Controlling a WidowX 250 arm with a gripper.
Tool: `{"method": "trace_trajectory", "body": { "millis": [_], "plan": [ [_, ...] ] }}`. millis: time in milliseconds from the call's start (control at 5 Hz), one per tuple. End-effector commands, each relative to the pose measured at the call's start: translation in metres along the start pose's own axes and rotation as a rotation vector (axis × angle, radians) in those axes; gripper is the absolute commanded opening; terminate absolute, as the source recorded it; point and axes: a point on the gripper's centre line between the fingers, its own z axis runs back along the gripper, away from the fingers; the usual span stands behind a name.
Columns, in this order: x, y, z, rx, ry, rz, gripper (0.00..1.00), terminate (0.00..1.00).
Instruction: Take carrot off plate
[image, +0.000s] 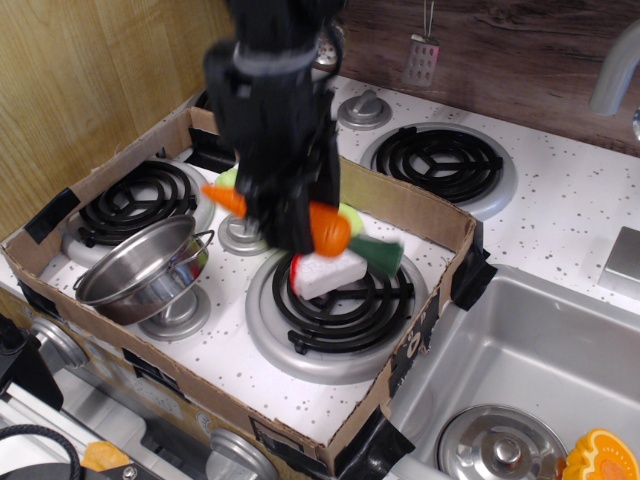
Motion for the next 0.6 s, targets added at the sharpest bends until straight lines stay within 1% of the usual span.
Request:
{"method": "trace_trajectory", "body": {
  "millis": [0, 200, 400],
  "plan": [
    [0.003, 0.030, -0.026, 0.004, 0.044, -0.026, 0.00, 0.00],
    [0.010, 0.044, -0.042, -0.078, -0.031, -0.016, 0.00, 0.00],
    [0.025, 0.044, -0.048, -0.055, 0.019, -0.016, 0.00, 1.00]
  ]
}}
